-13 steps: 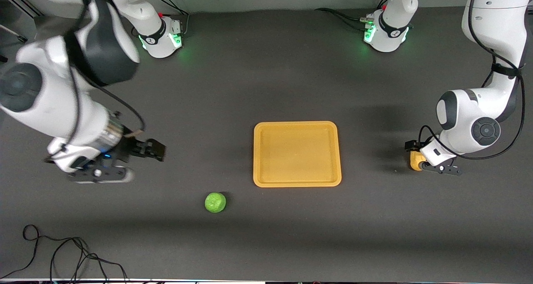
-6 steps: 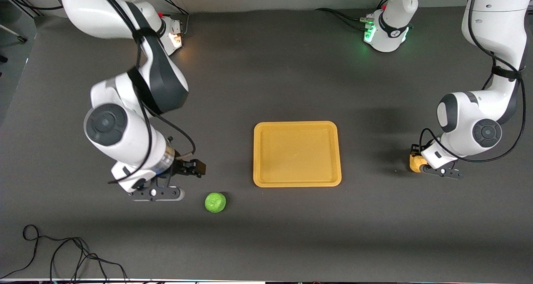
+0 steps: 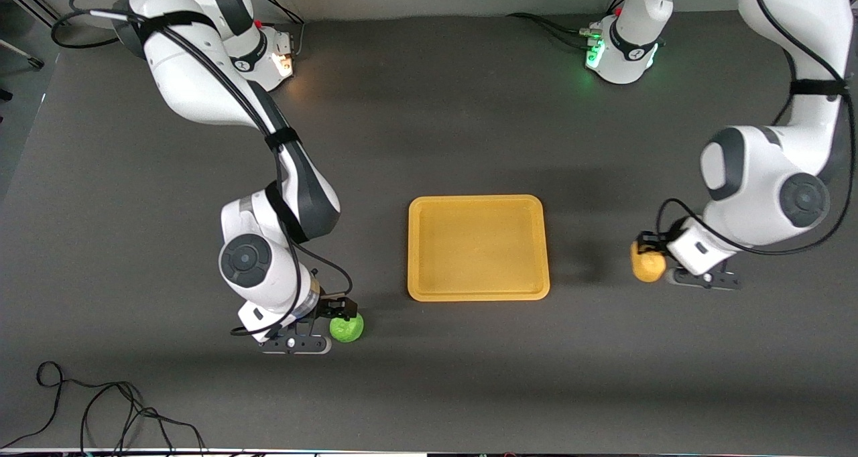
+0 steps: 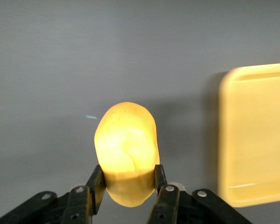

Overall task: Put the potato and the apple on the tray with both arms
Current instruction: 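Place the potato on the tray while the right gripper grasps the apple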

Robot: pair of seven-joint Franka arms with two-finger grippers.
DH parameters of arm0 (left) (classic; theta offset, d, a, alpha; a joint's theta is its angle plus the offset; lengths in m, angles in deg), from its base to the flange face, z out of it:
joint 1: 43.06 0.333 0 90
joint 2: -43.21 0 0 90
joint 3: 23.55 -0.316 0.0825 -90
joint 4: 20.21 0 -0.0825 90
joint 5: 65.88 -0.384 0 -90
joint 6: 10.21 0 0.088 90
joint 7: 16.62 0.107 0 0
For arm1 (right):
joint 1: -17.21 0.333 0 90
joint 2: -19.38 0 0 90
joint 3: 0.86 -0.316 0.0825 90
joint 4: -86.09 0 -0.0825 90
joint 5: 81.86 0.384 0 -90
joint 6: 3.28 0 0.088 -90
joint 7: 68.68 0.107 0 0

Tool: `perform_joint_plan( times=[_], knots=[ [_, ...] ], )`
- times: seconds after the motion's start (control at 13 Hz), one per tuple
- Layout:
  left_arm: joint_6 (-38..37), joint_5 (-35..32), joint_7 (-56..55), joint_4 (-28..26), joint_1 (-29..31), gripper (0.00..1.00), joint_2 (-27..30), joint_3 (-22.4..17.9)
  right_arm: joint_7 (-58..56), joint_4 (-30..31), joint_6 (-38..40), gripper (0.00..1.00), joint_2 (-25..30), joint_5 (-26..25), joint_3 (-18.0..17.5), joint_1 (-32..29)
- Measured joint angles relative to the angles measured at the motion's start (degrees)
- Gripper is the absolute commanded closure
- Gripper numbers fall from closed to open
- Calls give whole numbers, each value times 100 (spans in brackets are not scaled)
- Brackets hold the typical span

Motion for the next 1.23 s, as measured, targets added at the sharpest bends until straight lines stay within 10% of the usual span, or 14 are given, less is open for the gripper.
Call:
perform_joint_plan(
  times=[0.54, 0.69, 0.85, 1.23],
  knots=[
    [783, 9, -1782, -161, -1856, 93, -668, 18, 64, 45, -906, 0, -661, 0, 1, 12],
    [1018, 9, -1782, -163, -1857, 91, -884, -11, 64, 45, -930, 38, -725, 0, -1, 39],
    [1231, 9, -1782, -162, -1857, 69, -1024, -20, 64, 44, -930, 54, -735, 0, -3, 59],
    [1540, 9, -1782, -155, -1865, 0, -1197, -21, 55, -84, -735, 54, -619, -7, 34, 58]
  ],
)
